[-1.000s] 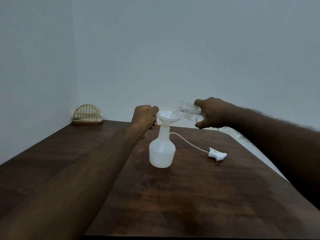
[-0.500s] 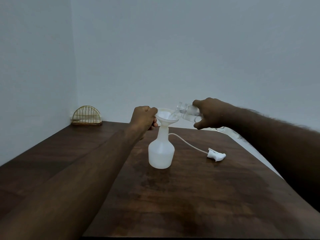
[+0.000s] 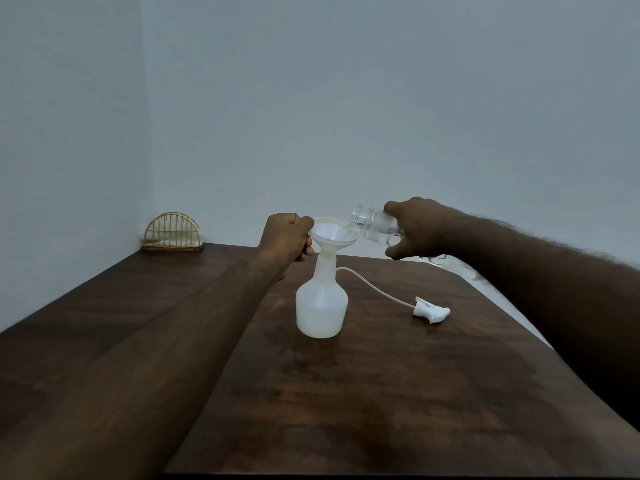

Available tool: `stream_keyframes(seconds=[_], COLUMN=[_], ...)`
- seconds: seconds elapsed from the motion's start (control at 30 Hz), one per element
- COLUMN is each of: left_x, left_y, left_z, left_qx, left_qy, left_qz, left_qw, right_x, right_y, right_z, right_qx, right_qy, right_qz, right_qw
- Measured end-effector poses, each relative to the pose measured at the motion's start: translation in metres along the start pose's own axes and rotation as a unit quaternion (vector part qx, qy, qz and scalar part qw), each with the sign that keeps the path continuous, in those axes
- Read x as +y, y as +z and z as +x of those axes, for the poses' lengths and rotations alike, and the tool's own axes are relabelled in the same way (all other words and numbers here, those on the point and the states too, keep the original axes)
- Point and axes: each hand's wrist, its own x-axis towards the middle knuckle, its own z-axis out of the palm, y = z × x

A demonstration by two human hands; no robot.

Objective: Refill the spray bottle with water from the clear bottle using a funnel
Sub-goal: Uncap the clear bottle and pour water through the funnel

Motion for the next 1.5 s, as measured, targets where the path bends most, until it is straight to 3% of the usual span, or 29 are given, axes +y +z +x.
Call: stream_keyframes(seconds=[1.5], left_x=[0.000], left_y=[-0.001], left_z=[0.001], left_qx=[-0.002], left_qy=[-0.007], left_qz=[-0.004], left_qw=[1.000], right_x=[-0.005], right_y=[-0.011], right_z=[0.000], right_qx=[-0.009], right_qy=[0.011], right_qz=[-0.008], right_qw=[1.000])
